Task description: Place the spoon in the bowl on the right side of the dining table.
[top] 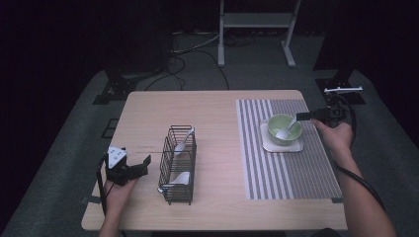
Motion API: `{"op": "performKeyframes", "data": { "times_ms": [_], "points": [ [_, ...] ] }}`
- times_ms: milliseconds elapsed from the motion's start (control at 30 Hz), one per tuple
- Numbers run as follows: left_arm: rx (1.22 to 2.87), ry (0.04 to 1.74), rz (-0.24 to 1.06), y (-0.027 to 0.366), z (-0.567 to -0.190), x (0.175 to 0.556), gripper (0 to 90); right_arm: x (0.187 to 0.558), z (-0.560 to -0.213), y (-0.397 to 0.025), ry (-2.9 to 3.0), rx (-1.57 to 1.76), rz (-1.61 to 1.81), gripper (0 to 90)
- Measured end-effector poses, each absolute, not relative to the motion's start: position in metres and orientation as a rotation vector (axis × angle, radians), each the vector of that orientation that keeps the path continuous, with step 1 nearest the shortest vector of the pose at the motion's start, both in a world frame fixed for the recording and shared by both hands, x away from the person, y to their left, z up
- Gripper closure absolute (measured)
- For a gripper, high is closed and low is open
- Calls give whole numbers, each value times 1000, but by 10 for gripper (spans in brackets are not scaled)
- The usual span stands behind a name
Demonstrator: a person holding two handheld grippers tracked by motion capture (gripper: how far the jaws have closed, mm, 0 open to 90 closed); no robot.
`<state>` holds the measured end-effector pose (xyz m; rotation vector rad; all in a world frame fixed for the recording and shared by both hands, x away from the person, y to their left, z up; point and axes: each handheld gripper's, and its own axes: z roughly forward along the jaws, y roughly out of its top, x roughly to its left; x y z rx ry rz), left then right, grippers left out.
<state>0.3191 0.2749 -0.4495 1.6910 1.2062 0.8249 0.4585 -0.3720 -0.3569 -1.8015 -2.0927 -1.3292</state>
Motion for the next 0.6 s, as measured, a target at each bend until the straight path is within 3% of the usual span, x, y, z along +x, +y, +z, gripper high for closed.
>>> {"op": "performKeyframes", "data": {
  "times_ms": [600],
  "points": [
    [1693,1203,825,274,-450,319,15,458,-365,-383,-2110,-1865,-1276,834]
  ]
}}
